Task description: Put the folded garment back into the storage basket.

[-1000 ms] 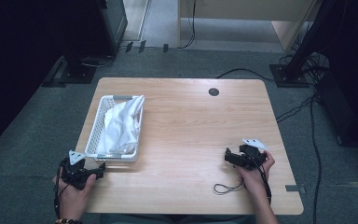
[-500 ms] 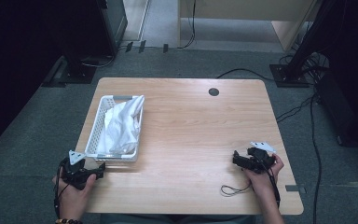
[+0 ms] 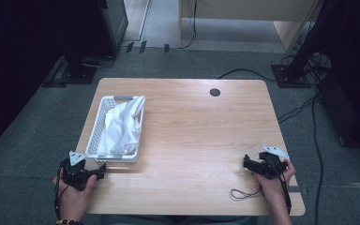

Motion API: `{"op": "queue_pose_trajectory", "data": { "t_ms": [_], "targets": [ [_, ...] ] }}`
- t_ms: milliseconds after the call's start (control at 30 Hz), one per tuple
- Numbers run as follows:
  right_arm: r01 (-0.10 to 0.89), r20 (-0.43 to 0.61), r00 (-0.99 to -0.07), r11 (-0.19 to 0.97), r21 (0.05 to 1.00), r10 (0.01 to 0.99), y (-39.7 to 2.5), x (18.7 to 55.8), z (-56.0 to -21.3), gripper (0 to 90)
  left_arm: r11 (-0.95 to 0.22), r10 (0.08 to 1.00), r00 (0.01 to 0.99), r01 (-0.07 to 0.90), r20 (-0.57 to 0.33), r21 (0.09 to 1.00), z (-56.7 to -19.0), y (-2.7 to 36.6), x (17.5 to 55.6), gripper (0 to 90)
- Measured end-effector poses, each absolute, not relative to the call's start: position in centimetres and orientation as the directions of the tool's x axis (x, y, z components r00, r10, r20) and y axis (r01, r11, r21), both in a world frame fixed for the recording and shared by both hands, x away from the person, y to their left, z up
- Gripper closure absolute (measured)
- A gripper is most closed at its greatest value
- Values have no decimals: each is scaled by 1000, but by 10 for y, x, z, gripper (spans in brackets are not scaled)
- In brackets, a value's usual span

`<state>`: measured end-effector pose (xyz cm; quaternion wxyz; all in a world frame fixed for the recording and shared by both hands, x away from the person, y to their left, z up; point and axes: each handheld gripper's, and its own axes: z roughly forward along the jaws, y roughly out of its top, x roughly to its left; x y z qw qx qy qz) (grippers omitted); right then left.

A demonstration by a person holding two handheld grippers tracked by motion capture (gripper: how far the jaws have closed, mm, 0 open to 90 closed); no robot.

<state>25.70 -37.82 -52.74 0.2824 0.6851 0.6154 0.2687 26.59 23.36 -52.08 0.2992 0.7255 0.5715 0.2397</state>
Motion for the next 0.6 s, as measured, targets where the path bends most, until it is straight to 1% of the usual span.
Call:
{"op": "queue_pose_trajectory", "data": {
  "t_ms": [600],
  "targets": [
    [688,20,144,-115,717,989,-404,237,-528,8,-168,973,232,686,6,708,-521,234,266,0]
  ]
}}
